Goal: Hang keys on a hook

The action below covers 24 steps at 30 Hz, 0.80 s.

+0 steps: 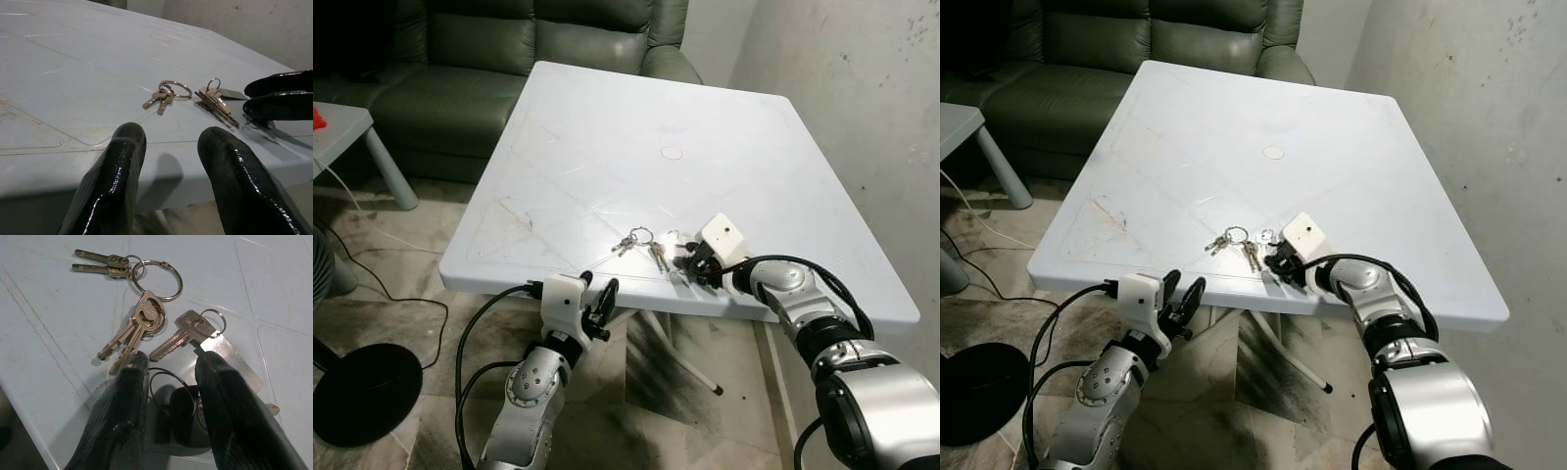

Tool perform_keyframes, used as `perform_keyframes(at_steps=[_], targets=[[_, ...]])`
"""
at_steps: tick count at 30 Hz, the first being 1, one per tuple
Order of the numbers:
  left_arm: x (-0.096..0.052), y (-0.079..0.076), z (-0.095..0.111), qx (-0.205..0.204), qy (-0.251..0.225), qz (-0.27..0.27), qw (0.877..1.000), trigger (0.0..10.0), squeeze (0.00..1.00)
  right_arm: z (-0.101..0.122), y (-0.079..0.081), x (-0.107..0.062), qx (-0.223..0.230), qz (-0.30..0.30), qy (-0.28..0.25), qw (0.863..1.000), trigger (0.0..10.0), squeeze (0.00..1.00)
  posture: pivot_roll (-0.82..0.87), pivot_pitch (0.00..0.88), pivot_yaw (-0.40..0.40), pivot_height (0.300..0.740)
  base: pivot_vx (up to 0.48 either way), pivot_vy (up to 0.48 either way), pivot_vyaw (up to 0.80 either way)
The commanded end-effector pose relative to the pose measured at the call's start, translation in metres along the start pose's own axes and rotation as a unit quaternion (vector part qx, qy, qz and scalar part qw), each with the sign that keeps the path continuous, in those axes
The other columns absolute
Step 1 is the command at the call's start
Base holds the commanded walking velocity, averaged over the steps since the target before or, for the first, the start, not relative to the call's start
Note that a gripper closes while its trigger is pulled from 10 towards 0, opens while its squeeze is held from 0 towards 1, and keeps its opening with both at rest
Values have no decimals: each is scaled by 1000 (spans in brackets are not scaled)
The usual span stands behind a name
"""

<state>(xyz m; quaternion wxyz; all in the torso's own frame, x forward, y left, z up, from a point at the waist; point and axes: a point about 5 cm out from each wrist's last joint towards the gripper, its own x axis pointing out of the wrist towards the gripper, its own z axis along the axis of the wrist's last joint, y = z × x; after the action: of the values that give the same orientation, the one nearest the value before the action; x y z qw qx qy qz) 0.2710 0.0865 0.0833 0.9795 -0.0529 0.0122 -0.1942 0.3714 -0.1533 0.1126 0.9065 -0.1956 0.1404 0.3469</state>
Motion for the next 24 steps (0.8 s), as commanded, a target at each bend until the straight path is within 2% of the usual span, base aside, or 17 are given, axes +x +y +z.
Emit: perform_keyframes(at_steps=[1,24], targets=[[2,-10,4,-4,-10,-8,1000,10000,0,-7,-3,-4,7,-6,15,1000,0,0,112,78,-125,740,0,0,0],[4,-11,4,-3,-11,-7,1000,10000,0,-9,-6,-7,15,-8,14,1000,0,0,110,77,-125,740,0,0,0]])
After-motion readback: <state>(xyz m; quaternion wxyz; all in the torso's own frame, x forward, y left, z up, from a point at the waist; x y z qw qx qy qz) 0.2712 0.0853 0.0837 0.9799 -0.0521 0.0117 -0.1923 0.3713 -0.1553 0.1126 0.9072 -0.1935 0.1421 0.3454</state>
